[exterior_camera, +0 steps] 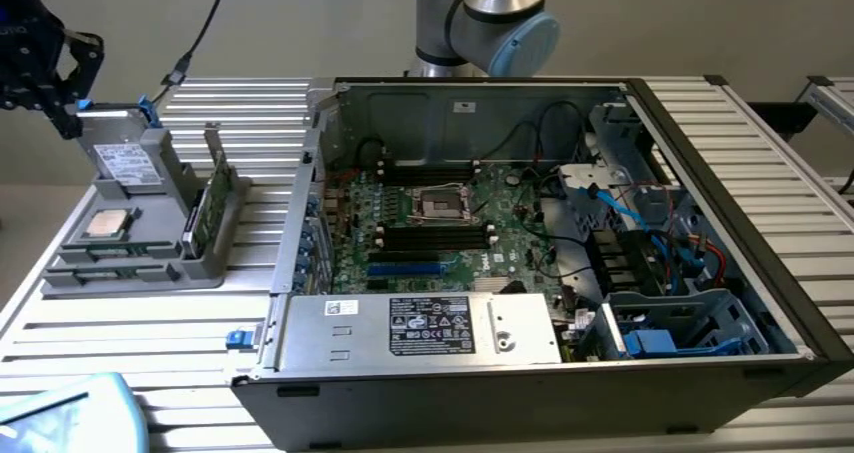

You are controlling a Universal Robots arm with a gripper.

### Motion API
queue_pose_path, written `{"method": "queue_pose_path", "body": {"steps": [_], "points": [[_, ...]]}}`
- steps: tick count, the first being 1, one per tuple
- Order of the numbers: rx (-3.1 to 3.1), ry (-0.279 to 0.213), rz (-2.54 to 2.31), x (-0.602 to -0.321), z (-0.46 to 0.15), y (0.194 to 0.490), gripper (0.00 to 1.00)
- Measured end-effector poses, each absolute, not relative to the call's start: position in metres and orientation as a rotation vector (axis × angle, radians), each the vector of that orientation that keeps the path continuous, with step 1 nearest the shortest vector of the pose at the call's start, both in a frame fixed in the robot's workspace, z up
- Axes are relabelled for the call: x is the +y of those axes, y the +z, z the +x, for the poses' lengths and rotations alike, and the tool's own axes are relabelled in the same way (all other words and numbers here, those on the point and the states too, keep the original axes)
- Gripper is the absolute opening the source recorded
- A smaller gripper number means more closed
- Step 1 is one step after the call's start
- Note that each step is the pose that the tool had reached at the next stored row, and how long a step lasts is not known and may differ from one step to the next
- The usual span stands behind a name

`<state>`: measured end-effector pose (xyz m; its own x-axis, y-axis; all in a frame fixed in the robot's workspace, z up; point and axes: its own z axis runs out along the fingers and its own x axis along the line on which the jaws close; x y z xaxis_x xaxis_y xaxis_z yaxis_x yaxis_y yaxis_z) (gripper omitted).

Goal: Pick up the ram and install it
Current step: 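Pick up the ram and move it above insertion slot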

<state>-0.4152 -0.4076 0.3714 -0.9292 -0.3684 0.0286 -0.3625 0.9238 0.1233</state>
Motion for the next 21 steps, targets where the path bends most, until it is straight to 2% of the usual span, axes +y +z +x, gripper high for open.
{"method": "queue_pose_path", "body": {"steps": [13, 21], "points": [[-2.927, -0.167, 0.926, -0.4076, -0.4152, 0.3652, 0.1], [-2.858, -0.118, 1.089, -0.4076, -0.4153, 0.3633, 0.1]]}}
